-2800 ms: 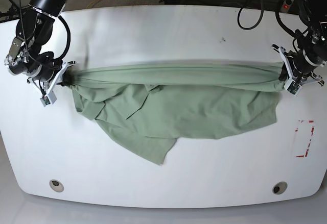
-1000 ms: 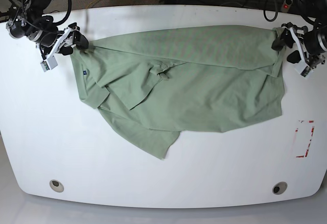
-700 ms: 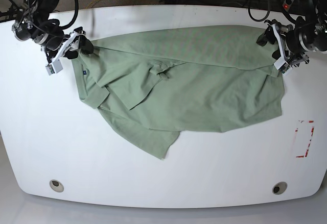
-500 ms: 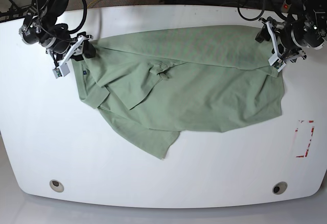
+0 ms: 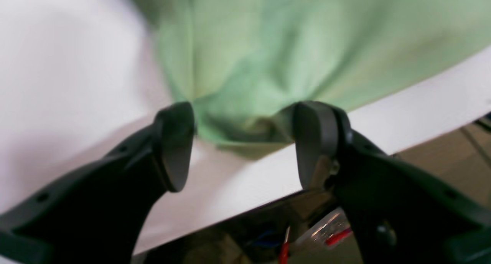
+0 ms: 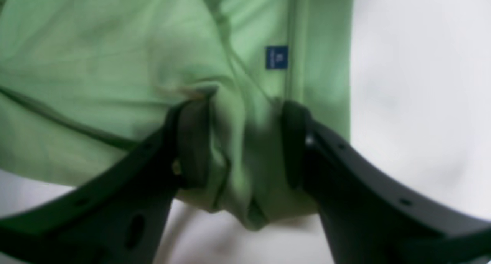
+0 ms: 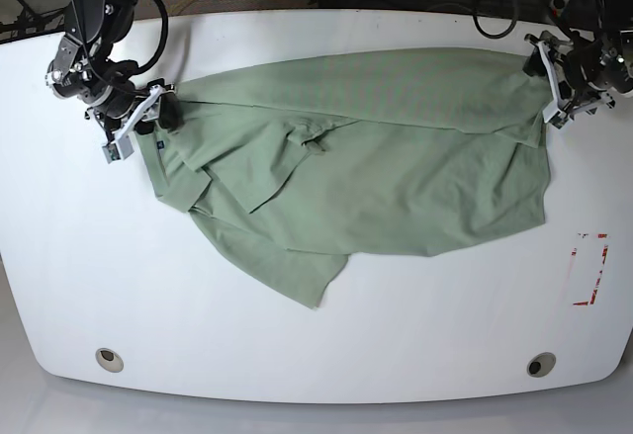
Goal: Fold the T-shirt properly
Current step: 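Regrasp the shirt edge with both grippers, then slide both grippers along the shirt edges and grasp the hem corners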
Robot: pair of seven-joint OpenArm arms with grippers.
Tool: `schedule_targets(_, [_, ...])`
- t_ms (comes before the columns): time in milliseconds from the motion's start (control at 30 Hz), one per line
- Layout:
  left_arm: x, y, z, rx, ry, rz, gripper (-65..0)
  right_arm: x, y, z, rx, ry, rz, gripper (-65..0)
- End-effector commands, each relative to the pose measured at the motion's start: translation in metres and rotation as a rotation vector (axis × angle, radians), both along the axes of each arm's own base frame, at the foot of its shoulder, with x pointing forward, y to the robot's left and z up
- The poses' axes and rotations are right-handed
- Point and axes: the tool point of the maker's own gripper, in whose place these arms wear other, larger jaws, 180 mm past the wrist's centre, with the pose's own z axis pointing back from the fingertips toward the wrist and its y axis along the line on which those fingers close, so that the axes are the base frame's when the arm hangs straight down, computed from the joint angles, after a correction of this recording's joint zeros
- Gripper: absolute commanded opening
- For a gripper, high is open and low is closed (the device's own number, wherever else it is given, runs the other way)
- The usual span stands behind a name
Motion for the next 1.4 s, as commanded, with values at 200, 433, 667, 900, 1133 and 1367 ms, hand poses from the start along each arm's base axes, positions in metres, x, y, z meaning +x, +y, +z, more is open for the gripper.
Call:
schedule_targets(200, [0.018, 0.045, 0.036, 0.116, -0.058, -0.003, -26.7, -0.020, -0.028, -0.010, -0.086, 0.091, -0.012, -36.6])
schedule_targets(433, [0.023, 0.050, 0.045, 0.129, -0.089, 0.009, -26.7, -0.020, -0.025, -0.011, -0.077, 0.092, -0.013, -36.6])
schedule_targets(667, [0.027, 0.023, 0.056, 0.161, -0.100, -0.096, -26.7, -0.015, -0.023, -0.001, -0.095, 0.062, -0.002, -36.6])
schedule_targets(900, [0.042, -0.031, 0.050, 0.000, -0.182, -0.082, -26.7, -0.010, -0.023, 0.020, -0.158, 0.047, 0.031, -36.6])
schedule_targets(1133, [0.061, -0.061, 0.023, -0.036, -0.156, -0.079, -26.7, 0.007, -0.014, 0.058, -0.229, -0.035, 0.061, -35.8])
schedule_targets(1367, [0.049, -0.038, -0.013, 0.054, -0.033, -0.024, -26.7, 0.046, -0.016, 0.079, -0.226, -0.099, 0.047, -27.7])
